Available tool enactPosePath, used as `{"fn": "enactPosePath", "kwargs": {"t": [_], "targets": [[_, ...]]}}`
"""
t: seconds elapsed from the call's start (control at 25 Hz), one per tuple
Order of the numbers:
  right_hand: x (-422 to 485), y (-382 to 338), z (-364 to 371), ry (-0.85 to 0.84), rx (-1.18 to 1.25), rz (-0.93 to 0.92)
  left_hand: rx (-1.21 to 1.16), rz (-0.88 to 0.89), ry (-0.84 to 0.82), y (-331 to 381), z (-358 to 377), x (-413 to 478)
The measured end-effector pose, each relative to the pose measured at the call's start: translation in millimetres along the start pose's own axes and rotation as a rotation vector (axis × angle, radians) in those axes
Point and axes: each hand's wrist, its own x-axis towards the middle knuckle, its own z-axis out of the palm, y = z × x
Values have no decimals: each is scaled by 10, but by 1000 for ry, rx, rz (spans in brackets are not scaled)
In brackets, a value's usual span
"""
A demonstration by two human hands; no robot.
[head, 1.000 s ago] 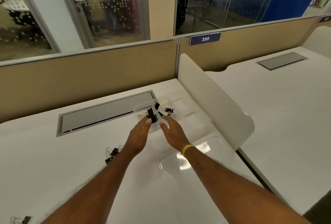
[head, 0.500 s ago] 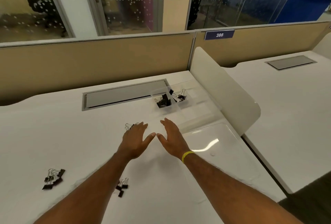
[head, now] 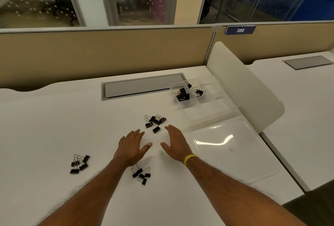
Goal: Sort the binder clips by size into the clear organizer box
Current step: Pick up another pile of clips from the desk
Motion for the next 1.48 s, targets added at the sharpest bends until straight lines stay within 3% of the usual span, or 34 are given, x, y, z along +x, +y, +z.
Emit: {"fn": "enactPosePath", "kwargs": {"t": [0.36, 0.64, 1.0, 1.28, 1.48], "targets": [[402, -122, -71, -13, -104, -2, -56, 15, 82, -85, -46, 113], [592, -45, 84, -128, -259, -5, -113, 14, 135, -94, -5, 276], [555, -65, 102, 23, -257, -61, -182, 22, 198, -79, 73, 318], [591, 10, 119, 99, -133, -79, -219, 19, 213, -84, 87, 300], [593, -4, 75, 257, 234, 50, -314, 15, 232, -22, 77, 331]]}}
